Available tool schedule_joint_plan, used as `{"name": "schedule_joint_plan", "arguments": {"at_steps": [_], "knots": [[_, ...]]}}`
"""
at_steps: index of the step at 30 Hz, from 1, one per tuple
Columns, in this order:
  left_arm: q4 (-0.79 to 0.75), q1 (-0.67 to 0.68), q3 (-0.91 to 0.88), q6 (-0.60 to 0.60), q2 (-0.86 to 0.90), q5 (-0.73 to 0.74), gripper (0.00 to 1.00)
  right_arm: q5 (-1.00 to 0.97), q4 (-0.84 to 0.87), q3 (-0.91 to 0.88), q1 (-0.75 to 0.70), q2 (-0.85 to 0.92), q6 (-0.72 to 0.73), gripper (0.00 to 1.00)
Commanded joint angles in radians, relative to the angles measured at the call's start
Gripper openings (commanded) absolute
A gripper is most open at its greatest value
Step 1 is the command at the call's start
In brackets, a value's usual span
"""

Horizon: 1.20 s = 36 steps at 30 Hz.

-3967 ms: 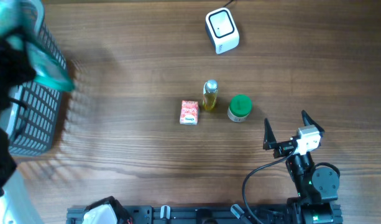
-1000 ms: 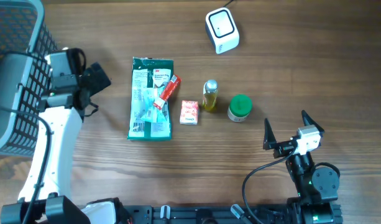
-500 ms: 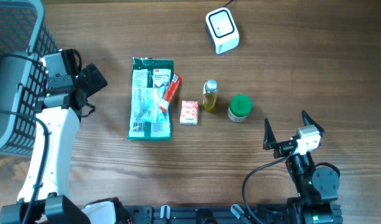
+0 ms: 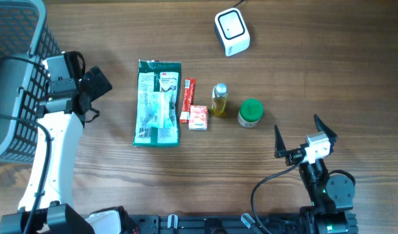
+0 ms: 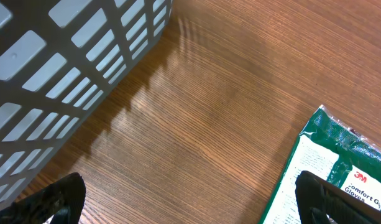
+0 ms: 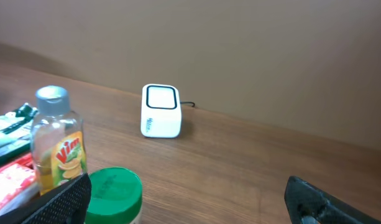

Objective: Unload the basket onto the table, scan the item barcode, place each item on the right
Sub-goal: 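Lay the glove packet on the table and withdraw the left gripper, then reach the right gripper toward the green-lidded jar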

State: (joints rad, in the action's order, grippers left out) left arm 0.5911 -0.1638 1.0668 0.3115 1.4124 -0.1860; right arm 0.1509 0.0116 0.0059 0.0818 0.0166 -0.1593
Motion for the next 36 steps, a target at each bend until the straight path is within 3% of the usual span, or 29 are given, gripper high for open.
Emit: {"name": "schedule_joint_plan", "arguments": {"at_steps": [1,6,13,21,27,34,35,36], "knots": [[0.0,-0.005,0.014,-0.016,-0.004,0.005,1.0,0.084,0.016,-0.001,-0.005,0.001,-0.013,1.0],[0.0,-0.005,0.014,-0.016,-0.004,0.005,1.0,0.087,-0.006,0.029,-0.005,0.001,0.128,1.0],[0.0,-0.005,0.014,-0.016,-0.004,0.005,1.0,0.087,-0.119,0.237,-0.005,0.077,0.169,1.0],[0.0,-0.005,0.014,-0.016,-0.004,0.005,1.0,0.13,-0.418,0.66,-0.005,0.472,0.162,1.0],[0.0,-0.005,0.014,-0.016,-0.004,0.005,1.0,0.147,-0.784,1.012,-0.005,0.856,0.166,1.0],[0.0,-0.005,0.014,-0.016,-0.004,0.005,1.0,0.336,-0.876,1.079,-0.005,1.101,0.29,0.99],[0.0,-0.005,0.014,-0.016,-0.004,0.005,1.0,0.307,-0.88,1.079,-0.005,1.135,0.296,0.87],[0.0,-0.005,0.014,-0.016,-0.004,0.005,1.0,0.264,-0.886,1.079,-0.004,1.168,0.327,0.84]]}}
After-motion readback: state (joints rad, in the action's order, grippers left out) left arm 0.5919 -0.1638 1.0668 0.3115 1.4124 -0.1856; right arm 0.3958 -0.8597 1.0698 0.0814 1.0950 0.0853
